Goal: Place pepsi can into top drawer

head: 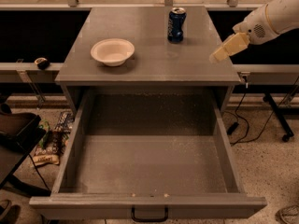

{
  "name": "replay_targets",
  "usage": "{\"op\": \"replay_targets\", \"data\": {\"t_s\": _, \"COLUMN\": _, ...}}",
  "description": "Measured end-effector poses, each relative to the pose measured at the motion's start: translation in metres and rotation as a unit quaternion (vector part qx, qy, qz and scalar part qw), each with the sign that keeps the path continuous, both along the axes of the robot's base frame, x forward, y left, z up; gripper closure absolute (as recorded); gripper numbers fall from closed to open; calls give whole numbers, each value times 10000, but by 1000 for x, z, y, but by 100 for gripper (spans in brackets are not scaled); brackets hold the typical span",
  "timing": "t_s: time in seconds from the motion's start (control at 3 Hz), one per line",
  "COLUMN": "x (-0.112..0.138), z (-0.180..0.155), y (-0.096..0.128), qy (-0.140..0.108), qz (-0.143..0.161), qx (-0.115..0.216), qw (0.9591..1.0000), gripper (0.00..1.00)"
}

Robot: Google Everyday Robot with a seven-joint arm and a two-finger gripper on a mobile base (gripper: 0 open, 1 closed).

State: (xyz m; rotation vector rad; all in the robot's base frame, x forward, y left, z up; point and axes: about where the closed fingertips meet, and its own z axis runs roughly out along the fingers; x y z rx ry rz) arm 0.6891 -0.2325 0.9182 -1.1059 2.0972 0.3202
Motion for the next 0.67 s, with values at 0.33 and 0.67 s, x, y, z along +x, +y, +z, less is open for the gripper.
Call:
{"op": "replay_targets", "data": {"t_s": 0.33, "x": 29, "z": -11, "y": 19, "qy": -203, "qz": 143, "qx": 312, "qw": 9992, "gripper": 0}}
{"op": "replay_targets", "data": {"t_s": 0.67, "x": 66, "z": -24, "y": 47, "qy": -378, "qz": 442, "qx": 689, "qw": 9959, "gripper": 0}}
